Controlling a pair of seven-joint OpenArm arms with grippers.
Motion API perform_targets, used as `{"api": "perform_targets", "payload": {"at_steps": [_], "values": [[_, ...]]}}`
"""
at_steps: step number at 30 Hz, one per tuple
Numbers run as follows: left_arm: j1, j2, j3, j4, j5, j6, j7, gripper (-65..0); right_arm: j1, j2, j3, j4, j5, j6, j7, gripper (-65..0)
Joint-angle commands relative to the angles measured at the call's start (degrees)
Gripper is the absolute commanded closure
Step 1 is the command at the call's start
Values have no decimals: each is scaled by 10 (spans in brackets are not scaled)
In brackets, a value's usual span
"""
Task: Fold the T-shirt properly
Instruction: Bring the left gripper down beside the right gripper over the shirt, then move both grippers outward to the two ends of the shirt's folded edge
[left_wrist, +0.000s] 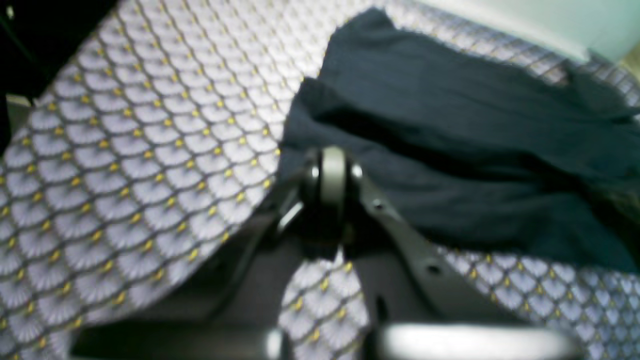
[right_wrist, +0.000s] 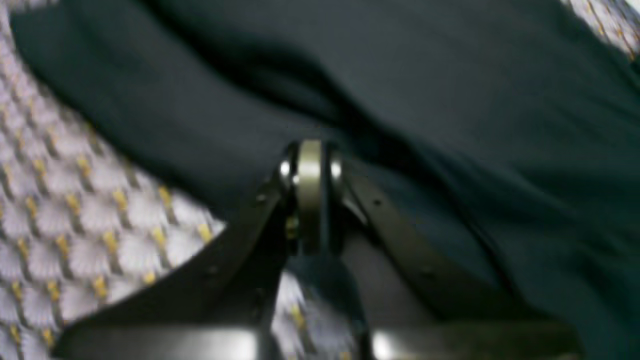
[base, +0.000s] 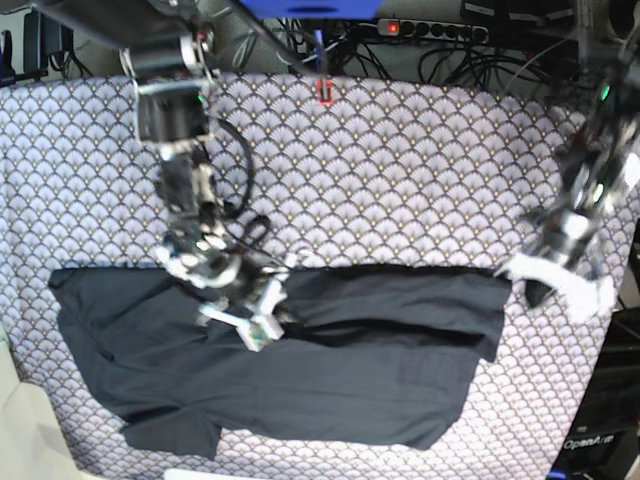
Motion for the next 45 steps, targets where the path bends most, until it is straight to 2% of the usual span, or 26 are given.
{"api": "perform_targets", "payload": {"at_steps": [1,4,7,9,12,15,19,24,30,35,42,45], "values": [[-44,20,3,1,23,-13,29,0,8,-5,-2,38,11,2,4,-21],[-118,111,18,-21,116,-13,169,0,-38,3,-1,135,11,2,-46,-21],[-158,210,24,-36,230,-14,266,0,-71,6,-1,208,11,2,-87,-21],[-169,263,20,-58,302,-36,301,0,-79,7,-1,233,11,2,-99,-21],[-178,325,20,-97,402,-94,336,0,-85,20,0,263,11,2,-126,-21],[-178,366,8,-161,484,-122,335,0,-101,30,0,284,11,2,-138,-21],[-177,407,-40,-236,546,-156,302,0,-111,48,0,287,11,2,-139,-21],[-190,433,-70,-316,586,-183,260,0,-123,52,2,289,11,2,-140,-21],[-229,446,-72,-451,590,-184,174,0,-155,56,2,314,11,2,-140,-21],[-281,463,-73,-578,588,-182,71,0,-199,74,2,352,11,2,-140,-21],[-337,509,-74,-740,587,-180,-84,0,-276,95,3,391,11,2,-140,-21],[-346,521,-74,-771,586,-179,-127,0,-299,100,12,394,11,2,-140,-21]]}}
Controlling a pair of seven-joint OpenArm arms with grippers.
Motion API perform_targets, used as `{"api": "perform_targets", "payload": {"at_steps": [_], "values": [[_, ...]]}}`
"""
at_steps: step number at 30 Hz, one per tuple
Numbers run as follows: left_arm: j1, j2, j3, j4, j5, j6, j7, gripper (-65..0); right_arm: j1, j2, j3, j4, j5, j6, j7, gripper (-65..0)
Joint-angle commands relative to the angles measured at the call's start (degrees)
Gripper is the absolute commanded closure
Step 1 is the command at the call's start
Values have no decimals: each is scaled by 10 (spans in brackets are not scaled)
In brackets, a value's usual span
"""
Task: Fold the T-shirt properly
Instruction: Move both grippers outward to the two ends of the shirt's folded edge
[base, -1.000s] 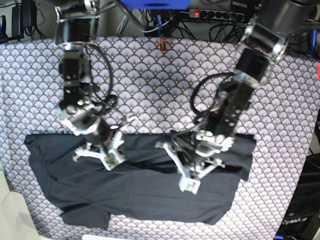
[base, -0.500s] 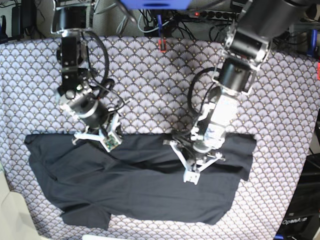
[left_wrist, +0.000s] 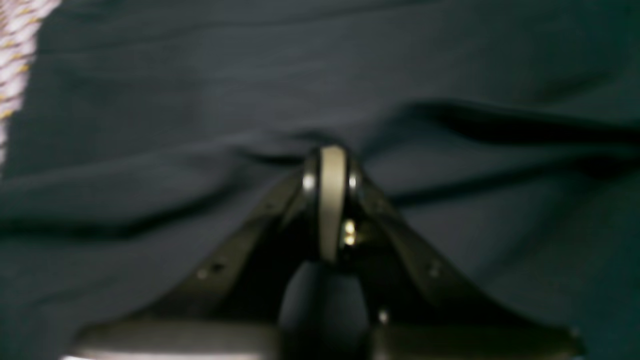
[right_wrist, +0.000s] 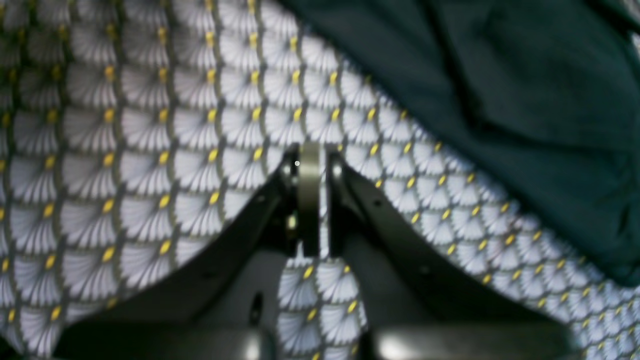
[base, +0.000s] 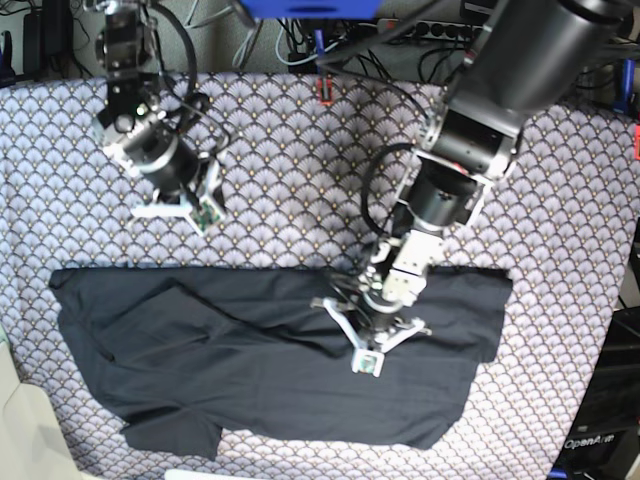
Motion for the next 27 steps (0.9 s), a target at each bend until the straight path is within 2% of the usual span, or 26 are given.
{"api": "perform_targets", "payload": {"at_steps": [1,5,8,10,13,16,18,20,22,24,27], "values": [[-26,2,-1,8,-6,4,-18,0,4,8,13,11,4,-4,13,-21],[-24,-10,-1,10,-76,1,-9,0,16,8,60,10,4,-4,13,-26],[-22,-54,1,21,-146,-3,47,0,45,23,96,-2,4,-4,12,-43],[2,-81,1,65,-194,-29,89,0,66,35,110,-23,5,-4,12,-98],[56,-142,1,195,-260,-68,150,0,106,35,145,-70,5,-3,15,-210],[112,-185,1,338,-301,-61,199,0,156,57,170,-141,7,8,19,-295],[143,-216,0,431,-317,-59,225,-8,198,67,191,-202,7,50,19,-330],[174,-239,-1,493,-333,-54,240,-72,239,71,229,-259,7,53,20,-344],[208,-261,-16,545,-349,-36,240,-162,287,84,267,-324,5,53,35,-347],[245,-272,-49,584,-359,-21,243,-247,321,101,290,-390,5,53,53,-347],[300,-271,-119,620,-355,-19,243,-347,360,133,308,-481,5,53,86,-347]]}}
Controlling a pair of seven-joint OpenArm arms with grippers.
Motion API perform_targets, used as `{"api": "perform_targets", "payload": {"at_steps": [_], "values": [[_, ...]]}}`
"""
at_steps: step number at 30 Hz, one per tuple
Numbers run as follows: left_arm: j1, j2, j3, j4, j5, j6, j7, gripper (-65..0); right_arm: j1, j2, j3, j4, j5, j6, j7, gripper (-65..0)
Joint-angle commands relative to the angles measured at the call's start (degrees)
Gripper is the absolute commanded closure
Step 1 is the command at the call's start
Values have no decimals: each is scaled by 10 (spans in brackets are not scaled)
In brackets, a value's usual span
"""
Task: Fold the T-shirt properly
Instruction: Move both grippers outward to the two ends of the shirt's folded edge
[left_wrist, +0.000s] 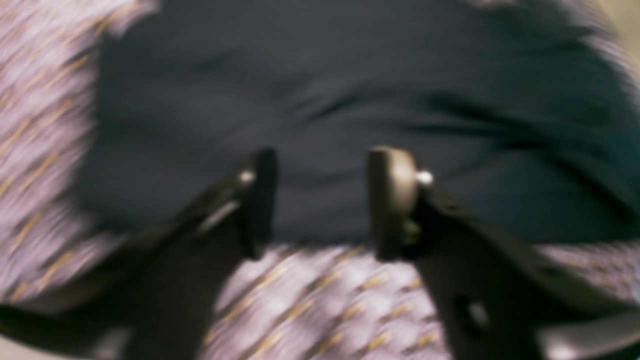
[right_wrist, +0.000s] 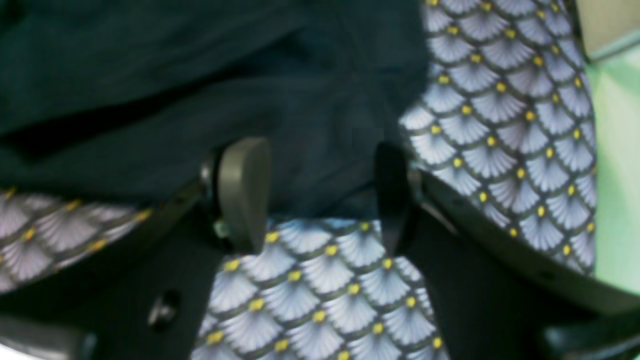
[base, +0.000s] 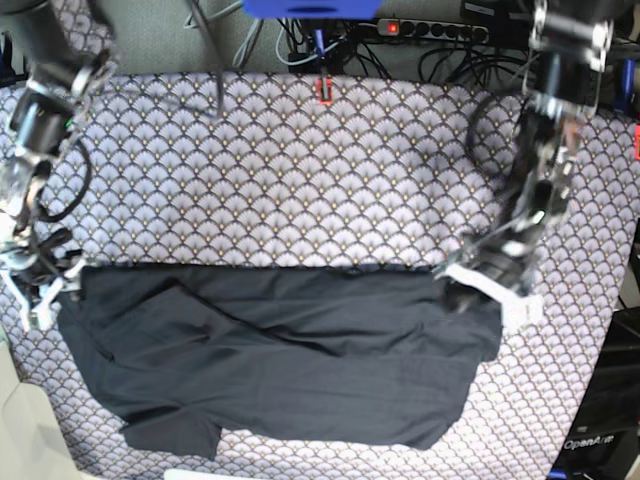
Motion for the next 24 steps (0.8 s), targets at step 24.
{"api": "perform_targets", "payload": {"at_steps": [24], "values": [[-22,0,-77,-92,-3,-10,-17,-403,23,38,16,-223,6,-1,192,-322]]}}
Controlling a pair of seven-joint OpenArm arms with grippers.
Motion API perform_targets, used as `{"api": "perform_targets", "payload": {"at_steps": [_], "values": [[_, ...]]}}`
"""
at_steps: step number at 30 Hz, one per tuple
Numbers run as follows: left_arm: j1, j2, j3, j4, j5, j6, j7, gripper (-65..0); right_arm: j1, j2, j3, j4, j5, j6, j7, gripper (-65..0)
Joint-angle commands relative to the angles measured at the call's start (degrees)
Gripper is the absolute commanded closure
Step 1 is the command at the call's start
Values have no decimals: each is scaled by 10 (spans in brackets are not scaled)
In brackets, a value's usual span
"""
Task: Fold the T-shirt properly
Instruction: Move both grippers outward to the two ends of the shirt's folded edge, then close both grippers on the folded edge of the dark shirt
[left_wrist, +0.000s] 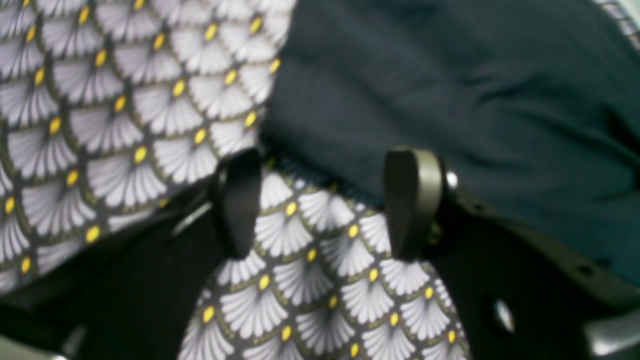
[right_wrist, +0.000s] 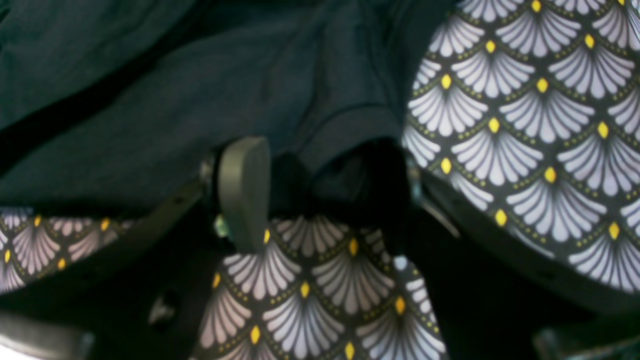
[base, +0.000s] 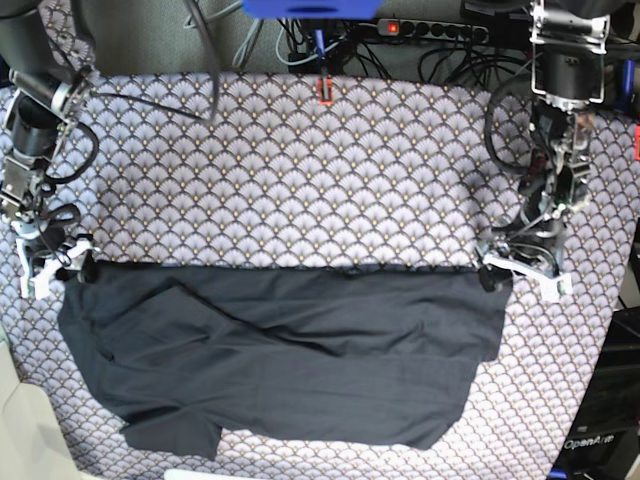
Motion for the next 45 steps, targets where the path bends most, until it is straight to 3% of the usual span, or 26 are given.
{"api": "perform_targets", "payload": {"at_steps": [1,6,22,25,27,34,40,45], "values": [[-17,-8,-4,11,-3,-5,-16,-426,6,8,0,5,-2,0,-5,-319],[-22,-6,-3,11,-2,-5,-20,-559,-4,7,-1,5,-2,0,-5,-317],[-99,39,-2,-134,14,-6,-39,-558,-16,7,-3,5,-2,0,-5,-316],[-114,60,-2,-160,41,-6,-54,-508,-29,7,-3,6,-2,0,-5,-296],[-124,65,-2,-178,53,-6,-53,-441,-30,7,-3,6,-2,0,-5,-254],[-124,70,-5,-180,52,-6,-53,0,-31,9,-4,6,-3,0,-5,-6],[-123,57,-7,-177,50,-6,-8,0,-49,10,-1,13,-3,0,-6,0],[-78,49,-46,-61,50,-6,45,0,-100,6,1,83,-1,0,-7,0]]}}
